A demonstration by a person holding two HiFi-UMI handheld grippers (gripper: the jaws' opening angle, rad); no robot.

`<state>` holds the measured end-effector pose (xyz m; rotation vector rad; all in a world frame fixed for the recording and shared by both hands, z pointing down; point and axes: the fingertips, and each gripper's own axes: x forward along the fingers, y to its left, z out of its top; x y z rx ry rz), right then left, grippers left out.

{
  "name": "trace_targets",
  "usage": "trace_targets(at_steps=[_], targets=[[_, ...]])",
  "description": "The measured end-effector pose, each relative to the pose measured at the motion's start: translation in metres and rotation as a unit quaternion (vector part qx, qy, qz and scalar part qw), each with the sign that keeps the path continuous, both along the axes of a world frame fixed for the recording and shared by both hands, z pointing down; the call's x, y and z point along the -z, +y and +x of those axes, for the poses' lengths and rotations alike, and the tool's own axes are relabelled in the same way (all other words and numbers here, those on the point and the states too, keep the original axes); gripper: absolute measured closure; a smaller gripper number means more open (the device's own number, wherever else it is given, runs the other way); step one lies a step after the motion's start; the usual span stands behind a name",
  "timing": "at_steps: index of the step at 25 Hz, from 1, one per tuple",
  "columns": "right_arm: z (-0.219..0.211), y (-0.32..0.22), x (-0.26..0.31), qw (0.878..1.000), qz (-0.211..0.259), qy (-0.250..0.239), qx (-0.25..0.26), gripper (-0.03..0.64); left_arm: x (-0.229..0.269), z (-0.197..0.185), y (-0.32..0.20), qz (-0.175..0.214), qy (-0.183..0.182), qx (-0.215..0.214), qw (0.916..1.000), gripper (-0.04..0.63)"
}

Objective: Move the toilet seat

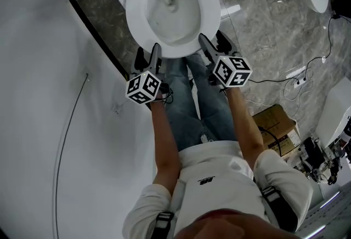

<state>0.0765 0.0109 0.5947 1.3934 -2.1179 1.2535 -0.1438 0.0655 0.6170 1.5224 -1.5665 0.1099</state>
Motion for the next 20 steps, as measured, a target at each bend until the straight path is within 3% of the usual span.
trace_targets(at_steps=[7,11,16,20], targets=[[-0.002,-0.011,0.013,1.0,0.005,-0.008,-0.014,0.305,0.016,-0.003,-0.009,0.022,-0.005,0.006,0.9997,0.273],[-0.003,-0.014,0.02,1.0,0.005,-0.012,-0.019,0.307,0.031,0.001,-0.007,0.035,-0.018,-0.013,0.9991,0.273],[-0.005,-0.018,0.025,1.0,0.003,-0.013,-0.023,0.305,0.053,0.011,0.001,0.051,-0.058,-0.067,0.9948,0.273],[-0.005,-0.02,0.027,1.0,-0.002,-0.013,-0.024,0.305,0.066,0.021,0.004,0.056,-0.119,-0.133,0.9823,0.273]])
